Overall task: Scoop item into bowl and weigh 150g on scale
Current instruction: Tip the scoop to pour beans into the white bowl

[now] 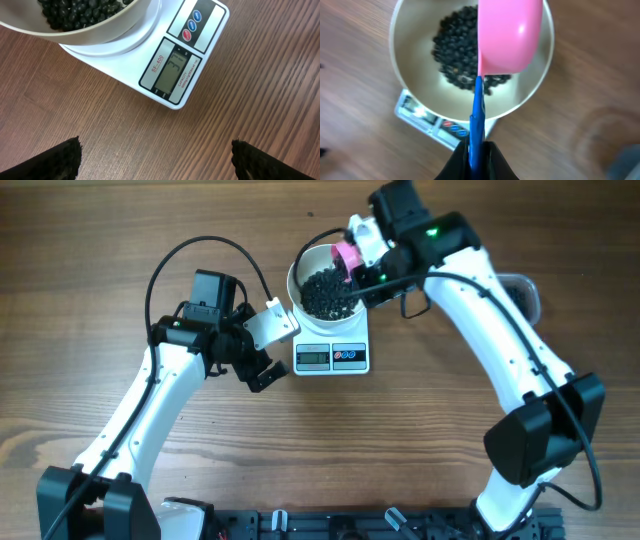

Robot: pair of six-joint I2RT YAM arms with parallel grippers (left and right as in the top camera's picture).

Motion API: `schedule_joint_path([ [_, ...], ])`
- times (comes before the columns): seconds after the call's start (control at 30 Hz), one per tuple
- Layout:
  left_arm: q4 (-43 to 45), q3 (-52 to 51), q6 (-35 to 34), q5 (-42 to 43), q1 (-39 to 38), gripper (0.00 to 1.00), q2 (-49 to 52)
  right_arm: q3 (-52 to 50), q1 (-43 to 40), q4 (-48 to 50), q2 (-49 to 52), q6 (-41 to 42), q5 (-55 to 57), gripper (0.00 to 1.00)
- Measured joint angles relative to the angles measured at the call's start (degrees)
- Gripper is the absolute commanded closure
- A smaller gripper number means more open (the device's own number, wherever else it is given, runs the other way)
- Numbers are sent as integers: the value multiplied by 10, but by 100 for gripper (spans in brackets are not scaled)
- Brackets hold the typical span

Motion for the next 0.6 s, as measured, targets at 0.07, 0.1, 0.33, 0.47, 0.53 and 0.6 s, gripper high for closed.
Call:
schedule_joint_path([
  [0.07, 0, 0, 0, 0, 0, 0, 0, 0, 20, 1, 0, -14, 45, 96],
  [0.1, 0, 0, 0, 0, 0, 0, 0, 0, 27, 3, 0, -21, 64, 96],
  [0.33, 0, 0, 0, 0, 0, 0, 0, 0, 55, 23, 0, -54, 143, 96],
  [0.47, 0, 0, 0, 0, 0, 0, 0, 0, 54, 31, 0, -54, 154, 96],
  [0.53, 0, 0, 0, 0, 0, 0, 0, 0, 51, 31, 0, -48, 153, 96],
  [0.6, 0, 0, 0, 0, 0, 0, 0, 0, 34, 30, -5, -35, 140, 96],
])
